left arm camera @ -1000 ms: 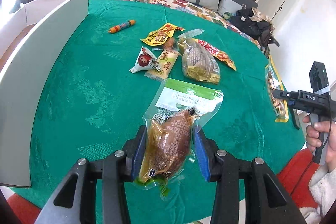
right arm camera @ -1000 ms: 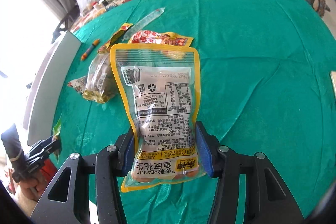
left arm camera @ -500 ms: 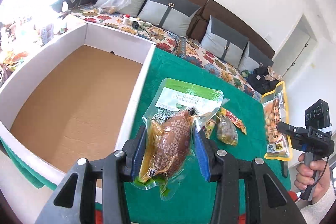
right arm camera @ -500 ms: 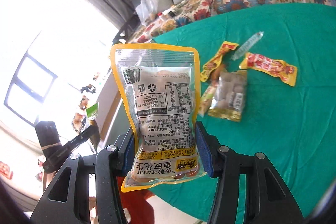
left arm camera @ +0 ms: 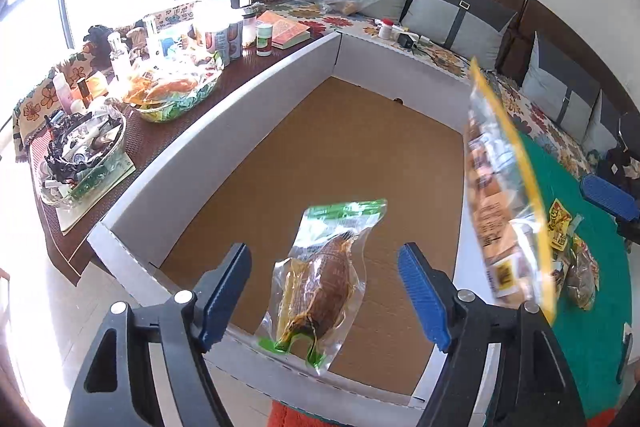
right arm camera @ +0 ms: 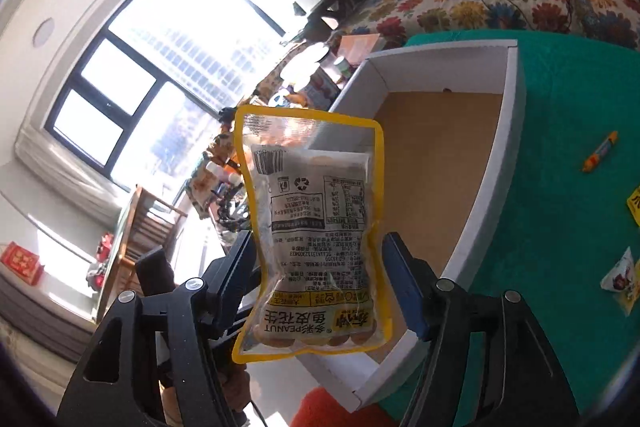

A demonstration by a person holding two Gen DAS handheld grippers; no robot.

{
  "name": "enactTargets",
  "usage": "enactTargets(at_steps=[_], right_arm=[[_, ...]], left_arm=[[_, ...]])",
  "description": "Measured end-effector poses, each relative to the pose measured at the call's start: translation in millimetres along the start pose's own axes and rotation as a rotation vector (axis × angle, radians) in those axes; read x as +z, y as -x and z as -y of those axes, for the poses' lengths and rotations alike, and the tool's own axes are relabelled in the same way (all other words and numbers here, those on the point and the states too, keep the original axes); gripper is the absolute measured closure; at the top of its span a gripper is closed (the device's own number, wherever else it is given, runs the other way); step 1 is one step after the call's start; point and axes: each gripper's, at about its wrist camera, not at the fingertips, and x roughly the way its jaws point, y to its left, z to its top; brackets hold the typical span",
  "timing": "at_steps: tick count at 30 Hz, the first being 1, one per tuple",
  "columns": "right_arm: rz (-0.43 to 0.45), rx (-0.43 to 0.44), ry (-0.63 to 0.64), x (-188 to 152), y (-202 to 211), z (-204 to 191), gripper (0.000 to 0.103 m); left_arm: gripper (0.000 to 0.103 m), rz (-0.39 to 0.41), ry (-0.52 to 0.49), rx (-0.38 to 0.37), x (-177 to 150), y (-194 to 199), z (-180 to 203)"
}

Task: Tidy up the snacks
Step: 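Carry both packs over the white box and open both tools to drop them, then withdraw both open tools from the box back over the green sheet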

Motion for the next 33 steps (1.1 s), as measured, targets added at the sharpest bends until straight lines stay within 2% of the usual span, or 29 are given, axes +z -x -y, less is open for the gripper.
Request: enactTargets(at_steps=[3, 5, 9, 11, 12, 14, 16, 18, 20, 22, 26, 30, 31, 33], right_arm=[[0.038, -0.037, -0.004, -13, 20, 24, 0.025], [0.05, -0.133, 0.052, -34, 39, 44, 0.025], [0.104, -0.447, 0.204, -99, 90, 109, 0.025], [0.134, -0.594, 0.218, -135, 124, 151, 0.025], [0.153, -0.655, 0.204, -151, 143, 173, 0.025], [0.188, -0.771, 0.156, -178, 182, 212, 0.025], [0.2, -0.886, 0.097, -199, 218, 249, 0.025], [0.219, -0.972, 0.036, -216, 250, 280, 0.025], [0.247, -1.043, 0.003, -227, 275, 303, 0.025], [0.253, -1.086, -0.043, -233, 291, 319, 0.025], [0.306, -1.045, -0.173, -221, 313, 335, 0.025], [0.222, -1.049, -0.202, -205, 306, 358, 0.023], [0.202, -1.055, -0.199, -207, 306, 364, 0.023], [0.169, -1.074, -0.202, -211, 303, 375, 0.023]], left_arm=[[0.024, 0.052, -0.012, 0.059, -10, 7, 2], [0.024, 0.081, -0.016, 0.041, -14, 12, 13], [0.023, 0.126, -0.092, -0.108, -8, 22, 68], [0.019, 0.134, -0.144, -0.176, -4, 19, 101], [0.015, 0.144, -0.171, -0.183, -2, 15, 117], [0.014, 0.148, -0.227, -0.134, -1, -1, 144], [0.014, 0.084, -0.257, -0.077, -1, -26, 162], [0.015, 0.011, -0.279, -0.052, -6, -42, 174], [0.015, 0.017, -0.304, -0.036, -12, -40, 183], [0.015, 0.013, -0.285, -0.036, -16, -35, 185], [0.015, -0.015, -0.243, -0.022, -30, -31, 183], [0.015, -0.013, -0.292, 0.022, -40, -30, 192], [0.015, 0.002, -0.294, 0.042, -40, -27, 194], [0.015, 0.114, -0.27, 0.12, -40, -4, 194]])
